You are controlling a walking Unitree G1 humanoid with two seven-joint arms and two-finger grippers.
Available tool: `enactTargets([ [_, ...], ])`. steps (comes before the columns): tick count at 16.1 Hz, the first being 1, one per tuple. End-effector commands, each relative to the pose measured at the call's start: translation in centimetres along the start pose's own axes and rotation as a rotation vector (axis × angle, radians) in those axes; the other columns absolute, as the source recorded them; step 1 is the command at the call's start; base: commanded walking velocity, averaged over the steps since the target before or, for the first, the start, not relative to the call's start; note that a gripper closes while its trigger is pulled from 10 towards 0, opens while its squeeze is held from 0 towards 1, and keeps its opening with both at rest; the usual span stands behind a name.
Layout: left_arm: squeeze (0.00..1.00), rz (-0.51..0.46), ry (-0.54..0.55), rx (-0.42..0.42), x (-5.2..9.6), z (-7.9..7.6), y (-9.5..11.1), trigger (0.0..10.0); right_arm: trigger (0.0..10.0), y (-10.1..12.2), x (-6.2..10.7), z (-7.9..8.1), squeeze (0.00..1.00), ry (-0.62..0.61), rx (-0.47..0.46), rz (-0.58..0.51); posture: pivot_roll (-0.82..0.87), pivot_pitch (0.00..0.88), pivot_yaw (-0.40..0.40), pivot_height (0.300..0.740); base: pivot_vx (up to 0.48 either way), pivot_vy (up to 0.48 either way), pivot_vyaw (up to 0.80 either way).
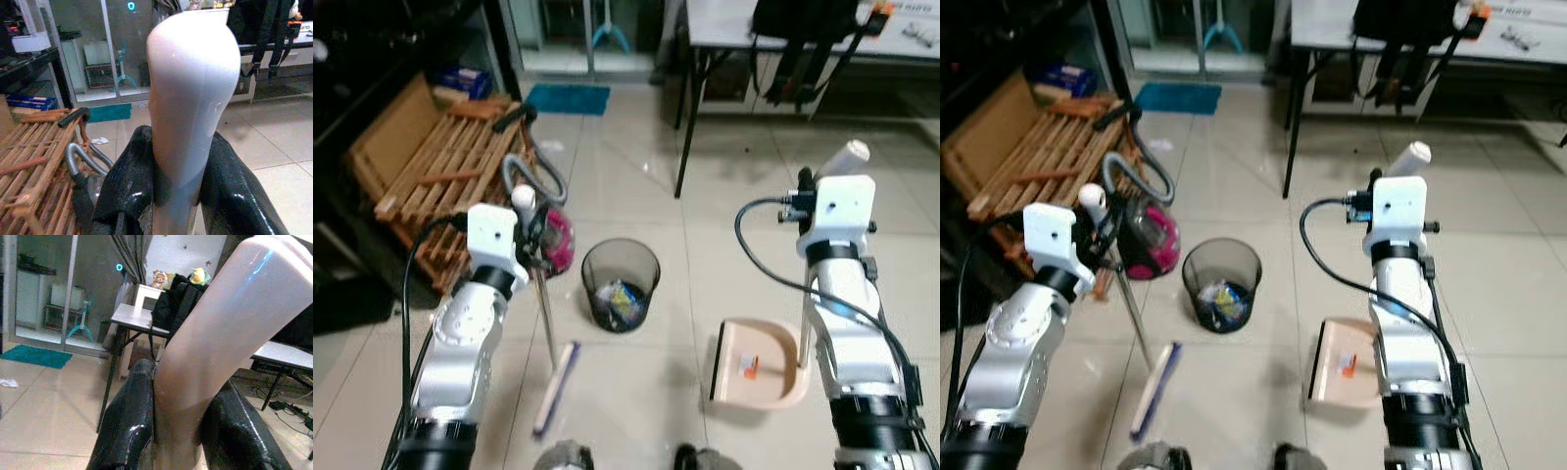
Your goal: Sweep floor
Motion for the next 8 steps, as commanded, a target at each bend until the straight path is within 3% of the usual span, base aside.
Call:
enactTargets([
  [1, 0.0, -0.02, 0.006, -0.014, 0.03, 0.13, 0.65, 10.0, 10.0, 0.38, 0.0, 0.04, 0.0, 0.0, 0.011, -0.017, -0.04, 0.0, 0.018, 0.74, -0.266, 0.0, 0.0],
  [8, 0.0, -0.017, 0.014, -0.013, 0.13, 0.07, 0.55, 10.0, 10.0, -0.26, 0.3, 0.69, 0.0, 0.018, 0.01, 0.016, -0.04, 0.0, 0.015, 0.74, -0.267, 0.0, 0.0],
])
Point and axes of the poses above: a point about 5 cm out from each wrist's last joint towards the gripper, its own x axis pointing back from the gripper into the wrist, its own y axis along the axis of the wrist's last joint, z = x × y, the point moved 2 cm from there along -x, pointing out of the wrist towards the gripper, and after that the axes turned 2 degrees about -x, right-handed, at the moved point
